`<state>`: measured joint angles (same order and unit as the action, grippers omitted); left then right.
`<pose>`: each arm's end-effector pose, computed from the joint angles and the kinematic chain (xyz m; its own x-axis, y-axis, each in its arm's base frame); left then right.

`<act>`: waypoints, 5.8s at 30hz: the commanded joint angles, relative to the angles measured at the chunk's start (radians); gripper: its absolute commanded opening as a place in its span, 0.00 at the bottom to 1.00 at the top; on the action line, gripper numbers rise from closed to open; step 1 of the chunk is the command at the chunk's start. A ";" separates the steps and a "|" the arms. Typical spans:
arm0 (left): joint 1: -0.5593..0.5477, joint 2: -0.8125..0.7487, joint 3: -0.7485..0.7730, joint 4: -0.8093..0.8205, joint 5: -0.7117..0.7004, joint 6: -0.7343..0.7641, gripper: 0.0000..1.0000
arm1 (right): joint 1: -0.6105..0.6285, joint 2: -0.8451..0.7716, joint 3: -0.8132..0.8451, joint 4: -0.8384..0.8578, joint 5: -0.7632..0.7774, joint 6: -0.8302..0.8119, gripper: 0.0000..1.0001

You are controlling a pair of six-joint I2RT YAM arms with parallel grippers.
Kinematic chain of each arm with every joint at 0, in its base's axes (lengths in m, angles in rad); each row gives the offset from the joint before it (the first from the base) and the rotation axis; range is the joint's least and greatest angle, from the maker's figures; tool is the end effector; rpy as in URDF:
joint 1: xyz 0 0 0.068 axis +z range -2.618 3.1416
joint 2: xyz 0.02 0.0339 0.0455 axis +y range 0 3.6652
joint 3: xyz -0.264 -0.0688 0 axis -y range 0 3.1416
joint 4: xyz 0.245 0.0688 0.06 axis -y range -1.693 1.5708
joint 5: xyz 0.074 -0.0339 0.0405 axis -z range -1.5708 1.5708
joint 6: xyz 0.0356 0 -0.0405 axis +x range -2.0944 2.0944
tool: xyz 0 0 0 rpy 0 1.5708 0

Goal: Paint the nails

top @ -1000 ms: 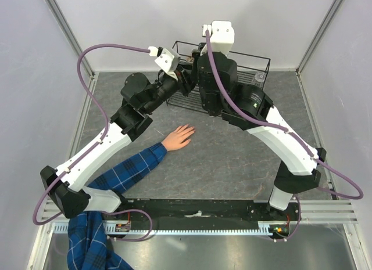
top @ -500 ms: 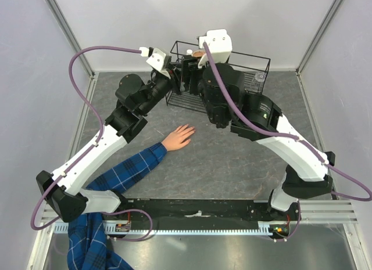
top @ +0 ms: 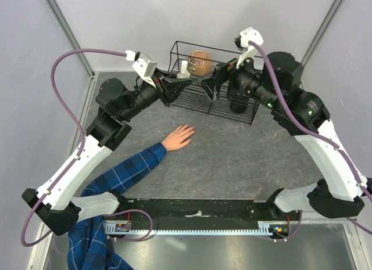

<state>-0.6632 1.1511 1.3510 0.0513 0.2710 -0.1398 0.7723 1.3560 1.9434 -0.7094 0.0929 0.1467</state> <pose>0.1876 -0.1587 0.4890 0.0828 -0.2351 -0.9684 0.8170 0.5725 -0.0691 0.1764 0.1672 0.5438 -0.1782 0.0296 -0.9836 -0.6093 0.7815 0.1339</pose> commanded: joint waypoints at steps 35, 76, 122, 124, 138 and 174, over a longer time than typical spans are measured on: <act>0.163 0.084 -0.009 0.423 0.698 -0.701 0.02 | -0.254 0.127 -0.090 0.640 -1.138 0.447 0.47; 0.178 0.085 -0.004 0.423 0.724 -0.690 0.02 | -0.234 0.134 -0.046 0.541 -1.065 0.378 0.47; -0.202 0.128 0.136 0.134 -0.288 0.287 0.02 | 0.410 0.361 0.290 -0.188 0.775 0.128 0.00; -0.202 0.110 0.106 0.153 -0.279 0.261 0.02 | 0.410 0.358 0.293 -0.183 0.759 0.139 0.07; -0.194 0.022 0.056 0.009 -0.225 0.215 0.02 | 0.369 0.184 0.128 0.011 0.481 0.085 0.83; 0.145 0.061 0.040 0.301 0.665 -0.610 0.02 | -0.260 0.037 -0.119 0.675 -1.071 0.527 0.69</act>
<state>-0.5232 1.2041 1.3983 0.2649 0.9009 -0.6636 0.5148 1.3960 1.8530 -0.2134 -0.8577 0.5762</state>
